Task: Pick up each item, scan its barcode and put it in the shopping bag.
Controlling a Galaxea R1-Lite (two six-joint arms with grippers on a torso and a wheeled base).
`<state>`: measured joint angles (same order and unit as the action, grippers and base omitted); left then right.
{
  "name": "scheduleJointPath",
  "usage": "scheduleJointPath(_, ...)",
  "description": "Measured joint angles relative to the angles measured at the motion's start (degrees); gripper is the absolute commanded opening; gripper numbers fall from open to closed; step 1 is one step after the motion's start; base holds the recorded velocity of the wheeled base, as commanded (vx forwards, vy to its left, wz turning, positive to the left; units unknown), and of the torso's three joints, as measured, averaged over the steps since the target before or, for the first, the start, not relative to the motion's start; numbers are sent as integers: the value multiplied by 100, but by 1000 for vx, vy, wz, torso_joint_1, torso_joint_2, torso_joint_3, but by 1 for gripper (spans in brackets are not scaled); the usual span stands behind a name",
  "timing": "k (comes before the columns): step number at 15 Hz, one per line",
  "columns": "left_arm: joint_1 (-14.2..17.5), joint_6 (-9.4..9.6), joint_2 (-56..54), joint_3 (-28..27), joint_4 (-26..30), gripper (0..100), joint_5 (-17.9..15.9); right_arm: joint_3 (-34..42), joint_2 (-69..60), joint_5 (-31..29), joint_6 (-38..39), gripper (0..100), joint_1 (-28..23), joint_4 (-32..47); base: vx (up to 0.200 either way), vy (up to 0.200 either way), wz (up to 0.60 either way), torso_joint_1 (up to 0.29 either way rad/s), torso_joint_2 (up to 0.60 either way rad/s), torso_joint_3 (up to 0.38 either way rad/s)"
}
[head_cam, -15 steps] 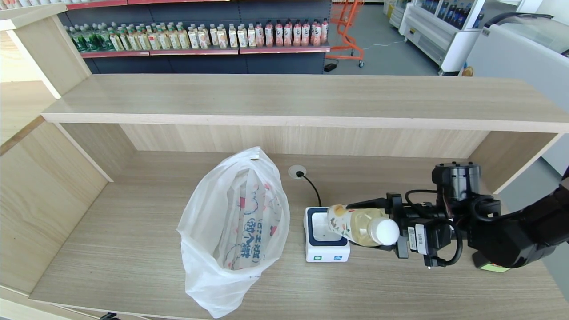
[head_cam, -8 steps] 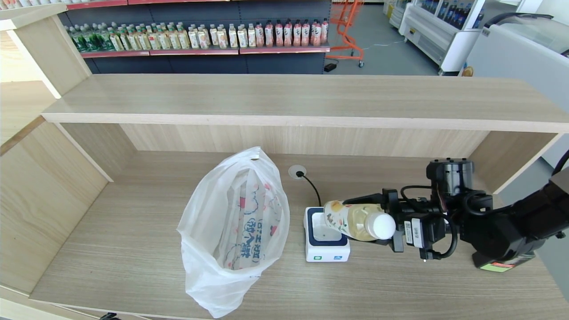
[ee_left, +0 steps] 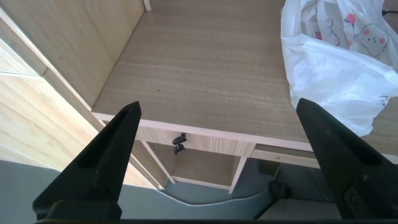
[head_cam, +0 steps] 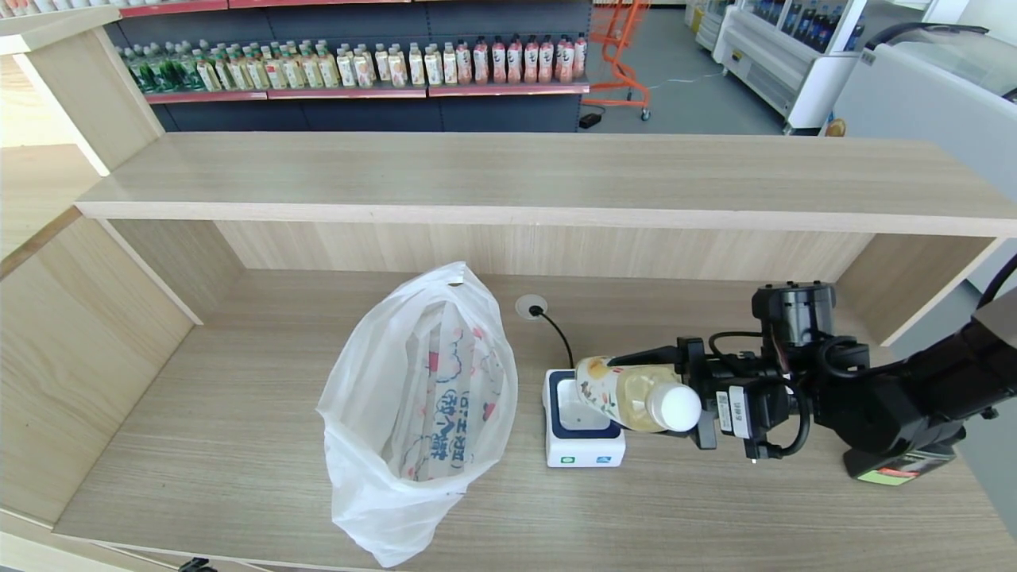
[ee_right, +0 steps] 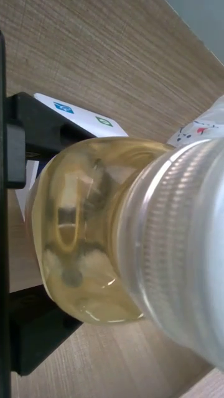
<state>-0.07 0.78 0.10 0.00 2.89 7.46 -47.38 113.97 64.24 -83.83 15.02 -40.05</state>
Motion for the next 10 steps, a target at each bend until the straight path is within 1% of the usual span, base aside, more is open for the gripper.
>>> scheduleJointPath(4,-2,0,0,0,0,100,0,-252,41,-15,257,0,2,-24,0,0,0,0,0,0)
scheduleJointPath(10,-2,0,0,0,0,100,-2,-330,94,-4,312,0,7,-35,0,0,0,0,0,0)
